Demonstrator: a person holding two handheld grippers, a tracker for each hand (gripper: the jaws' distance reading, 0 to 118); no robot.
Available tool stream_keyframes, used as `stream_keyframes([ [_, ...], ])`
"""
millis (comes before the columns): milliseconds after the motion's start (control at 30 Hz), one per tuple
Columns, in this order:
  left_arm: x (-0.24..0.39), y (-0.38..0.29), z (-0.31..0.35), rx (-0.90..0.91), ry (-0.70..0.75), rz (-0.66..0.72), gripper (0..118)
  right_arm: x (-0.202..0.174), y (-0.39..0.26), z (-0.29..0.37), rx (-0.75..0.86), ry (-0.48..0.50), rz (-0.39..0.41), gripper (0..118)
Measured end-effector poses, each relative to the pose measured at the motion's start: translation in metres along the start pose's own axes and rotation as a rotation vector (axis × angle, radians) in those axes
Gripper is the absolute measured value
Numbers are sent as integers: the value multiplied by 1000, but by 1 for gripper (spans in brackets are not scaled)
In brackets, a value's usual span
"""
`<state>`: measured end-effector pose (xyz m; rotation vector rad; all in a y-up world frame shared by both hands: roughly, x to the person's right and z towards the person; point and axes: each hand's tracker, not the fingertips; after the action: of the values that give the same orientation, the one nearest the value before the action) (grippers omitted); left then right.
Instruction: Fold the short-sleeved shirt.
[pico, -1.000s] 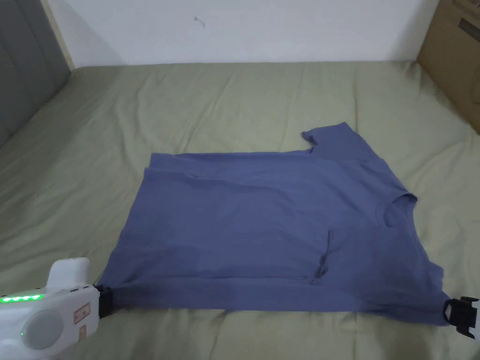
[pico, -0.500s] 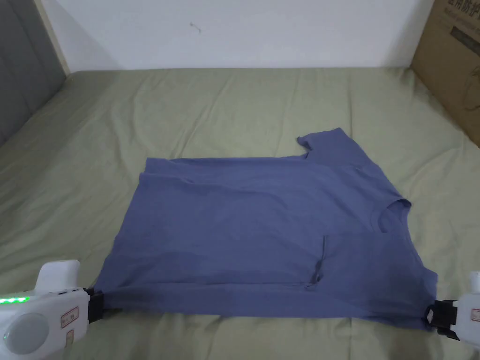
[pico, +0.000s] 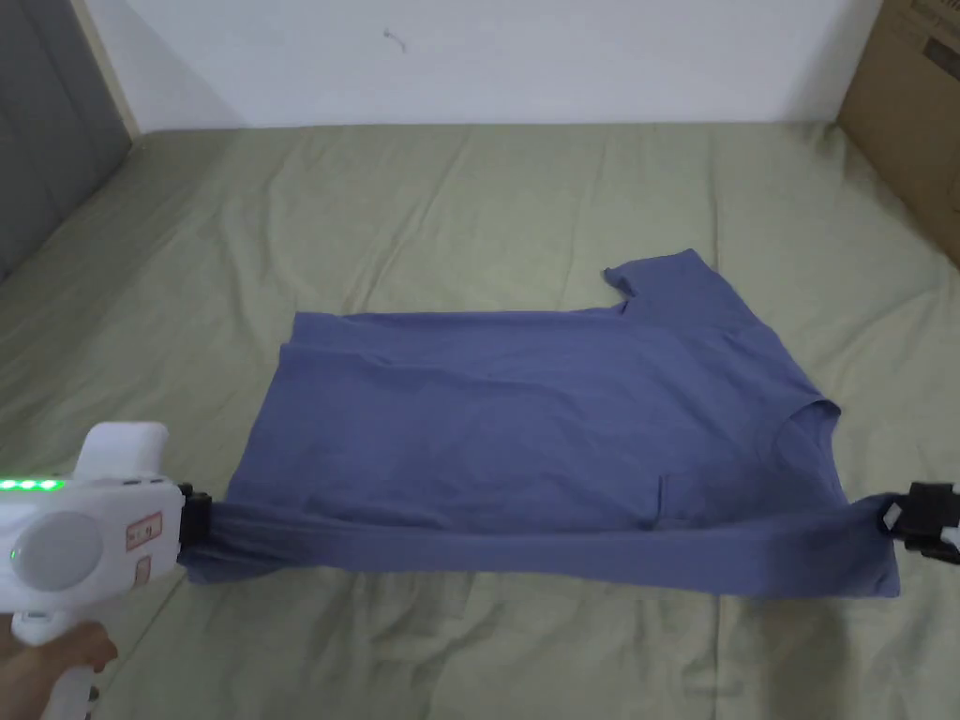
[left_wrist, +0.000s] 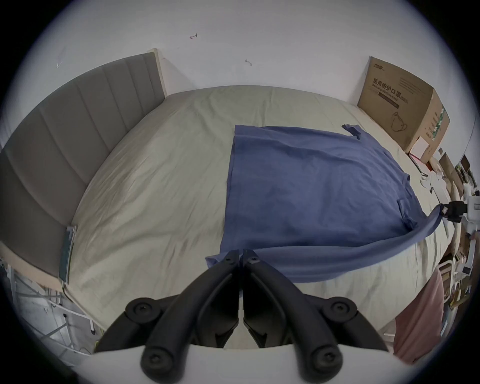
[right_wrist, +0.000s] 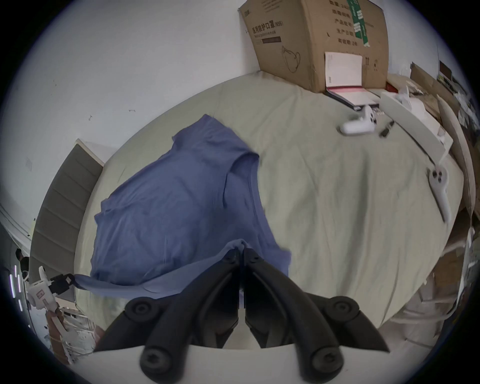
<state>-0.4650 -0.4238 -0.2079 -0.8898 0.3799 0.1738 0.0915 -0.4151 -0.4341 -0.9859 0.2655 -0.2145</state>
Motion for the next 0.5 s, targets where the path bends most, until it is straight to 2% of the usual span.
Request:
stream_keyframes([
  [167,-1,44,-42,-36,17,-26,0,-6,53,-52,-10,-50,-8,1],
  [300,1,65,-82,-79,20,-20,1,-20,67,-103,-70,-138,76,1],
  [367,3,67,-97,-94,20,-27,3,-26,66,-122,-77,-163,91,1],
  [400,1,66,-102,-111,31,-31,21,-26,66,-128,-90,-169,93,2],
  [433,0,66,-103,-126,69,-18,50,-26,66,-131,-98,-179,92,10],
  [467,-2,64,-101,-121,57,-13,82,-25,64,-129,-87,-180,91,28],
  [500,-4,62,-95,-116,42,0,105,-23,63,-122,-68,-177,85,53],
])
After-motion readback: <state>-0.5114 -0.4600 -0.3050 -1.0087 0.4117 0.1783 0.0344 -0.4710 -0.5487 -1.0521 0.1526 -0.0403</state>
